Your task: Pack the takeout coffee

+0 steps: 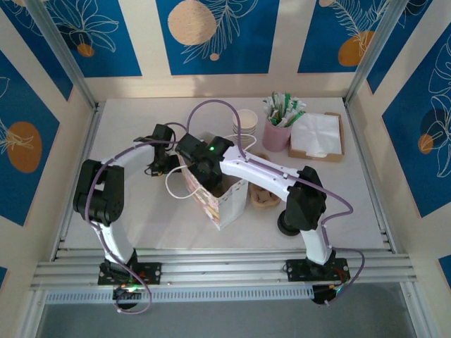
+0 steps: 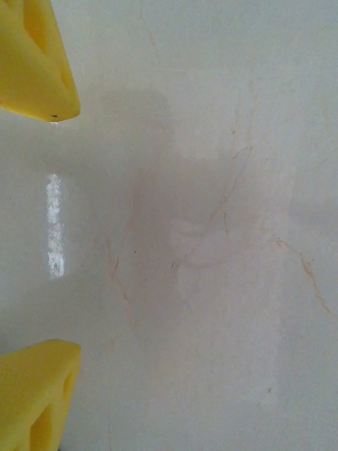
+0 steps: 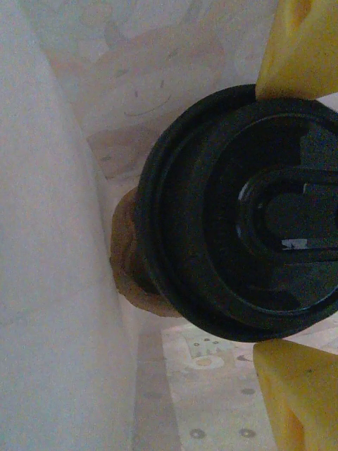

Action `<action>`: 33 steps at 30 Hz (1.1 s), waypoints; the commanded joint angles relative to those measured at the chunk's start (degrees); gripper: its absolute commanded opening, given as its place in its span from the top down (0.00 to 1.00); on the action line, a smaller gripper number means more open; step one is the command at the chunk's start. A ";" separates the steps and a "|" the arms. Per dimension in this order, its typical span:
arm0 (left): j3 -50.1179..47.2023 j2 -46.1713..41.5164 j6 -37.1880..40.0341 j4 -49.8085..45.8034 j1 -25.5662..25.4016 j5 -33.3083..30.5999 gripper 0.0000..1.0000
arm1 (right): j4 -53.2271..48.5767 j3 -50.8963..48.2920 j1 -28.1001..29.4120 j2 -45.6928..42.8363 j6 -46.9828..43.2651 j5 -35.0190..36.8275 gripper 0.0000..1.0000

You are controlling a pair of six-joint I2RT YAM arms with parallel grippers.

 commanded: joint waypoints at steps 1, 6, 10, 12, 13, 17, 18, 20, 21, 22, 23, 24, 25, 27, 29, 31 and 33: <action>1.37 -1.88 0.88 -1.49 -0.68 -1.52 0.19 | -2.75 2.46 0.02 -1.85 1.25 -1.21 0.13; 1.32 -2.26 0.97 -1.41 -0.62 -1.96 0.19 | -3.38 3.32 -0.02 -3.26 1.64 -1.99 0.11; 1.52 -2.39 1.06 -1.65 -0.62 -2.09 0.19 | -4.20 4.38 0.00 -4.56 2.01 -2.91 0.10; 1.29 -2.66 1.15 -1.51 -0.65 -2.44 0.19 | -4.39 4.62 0.01 -5.36 2.13 -3.25 0.10; 1.31 -2.75 1.18 -1.50 -0.63 -2.57 0.19 | -4.39 4.72 -0.01 -5.87 2.13 -3.39 0.10; 1.47 -2.91 1.32 -1.68 -0.67 -2.75 0.19 | -4.55 5.08 0.00 -7.74 2.52 -4.13 0.10; 1.45 -3.01 1.32 -1.61 -0.70 -2.83 0.19 | -4.57 5.23 -0.02 -8.18 2.66 -4.32 0.10; 1.51 -3.11 1.41 -1.59 -0.69 -3.08 0.19 | -4.78 5.81 -0.01 -9.14 2.66 -4.89 0.11; 1.53 -3.15 1.44 -1.66 -0.63 -3.10 0.19 | -4.91 6.17 0.08 -9.50 2.66 -5.03 0.12; 1.59 -3.20 1.50 -1.72 -0.70 -3.11 0.19 | -5.07 6.58 0.10 -10.03 2.65 -5.23 0.13; 1.58 -3.32 1.50 -1.76 -0.63 -3.18 0.19 | -5.09 7.02 0.15 -10.71 2.58 -5.38 0.14; 1.55 -3.45 1.48 -1.76 -0.67 -3.19 0.19 | -5.02 7.36 0.19 -11.24 2.50 -5.61 0.15; 1.52 -3.62 1.50 -1.68 -0.69 -3.29 0.19 | -4.73 7.65 0.28 -12.06 2.25 -5.89 0.15; 1.42 -3.88 1.58 -1.59 -0.64 -3.45 0.19 | -3.39 7.78 0.37 -13.92 1.80 -6.72 0.16; 1.48 -4.06 1.67 -1.74 -0.64 -3.46 0.19 | -1.43 7.40 0.35 -16.14 1.11 -8.34 0.18; 1.52 -4.32 1.67 -1.85 -0.63 -3.52 0.19 | -0.17 7.43 0.38 -17.86 0.78 -8.73 0.20; 1.53 -4.81 1.85 -1.76 -0.64 -3.77 0.19 | 0.43 7.76 0.38 -19.08 0.08 -8.91 0.21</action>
